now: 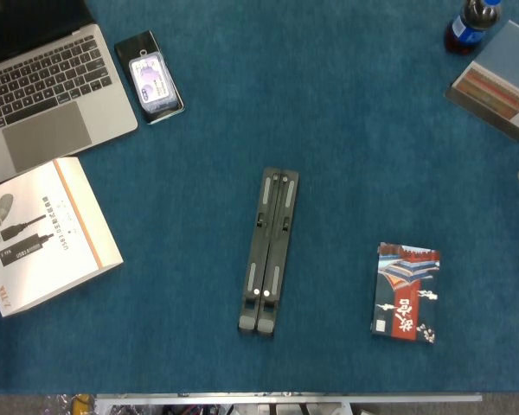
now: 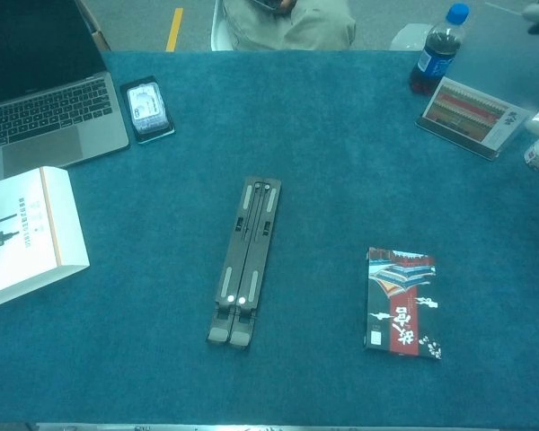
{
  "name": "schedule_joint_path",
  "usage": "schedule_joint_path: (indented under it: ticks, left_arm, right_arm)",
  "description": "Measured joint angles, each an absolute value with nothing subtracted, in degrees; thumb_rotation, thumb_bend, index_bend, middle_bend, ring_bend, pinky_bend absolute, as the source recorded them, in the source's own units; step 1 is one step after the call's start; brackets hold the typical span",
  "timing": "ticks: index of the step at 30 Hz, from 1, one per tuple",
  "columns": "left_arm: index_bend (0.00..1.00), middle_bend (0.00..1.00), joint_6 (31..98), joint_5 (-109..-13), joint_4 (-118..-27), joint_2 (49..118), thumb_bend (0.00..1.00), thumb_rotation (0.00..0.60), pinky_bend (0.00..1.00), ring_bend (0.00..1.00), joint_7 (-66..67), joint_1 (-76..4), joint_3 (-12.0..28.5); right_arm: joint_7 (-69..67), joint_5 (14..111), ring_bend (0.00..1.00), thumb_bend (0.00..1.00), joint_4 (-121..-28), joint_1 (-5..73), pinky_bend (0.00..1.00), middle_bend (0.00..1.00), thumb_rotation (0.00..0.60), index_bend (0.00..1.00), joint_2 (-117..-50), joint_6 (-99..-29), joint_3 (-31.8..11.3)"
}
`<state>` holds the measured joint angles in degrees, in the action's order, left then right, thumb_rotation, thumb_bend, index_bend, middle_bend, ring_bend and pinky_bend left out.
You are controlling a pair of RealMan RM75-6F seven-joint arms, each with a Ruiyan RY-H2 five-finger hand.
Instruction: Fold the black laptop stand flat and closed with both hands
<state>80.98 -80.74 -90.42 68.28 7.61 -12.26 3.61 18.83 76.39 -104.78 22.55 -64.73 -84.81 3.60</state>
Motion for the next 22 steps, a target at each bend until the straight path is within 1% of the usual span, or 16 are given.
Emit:
schedule_joint_path:
  ticks: [3,11,22]
  left_arm:
    - [0.00,0.00,82.2,-81.7,-89.3,68.3,0.25,0.600,0.00,0.00,5.9,-11.3,3.2]
    - [0.00,0.00,84.2,-82.9,-89.7,67.7,0.25,0.600,0.00,0.00,5.5,-9.5,2.6]
    - [0.00,0.00,85.5,-83.5,-89.5,67.3,0.25,0.600,0.00,0.00,4.4,-7.4,1.7]
  right_arm:
    - [18.7,77.6,0.04,0.22,-104.8,20.0,0.11,0.17,0.600,0.05,-64.4,-86.3,4.5]
    - [18.3,79.5,0.04,0.22,-103.7,13.8,0.11,0.18,0.600,0.05,-64.7,-89.6,6.1]
    - [17.3,79.6,0.04,0.22,-101.5,9.2,0.11,0.18,0.600,0.05,-64.8,-90.0,5.1]
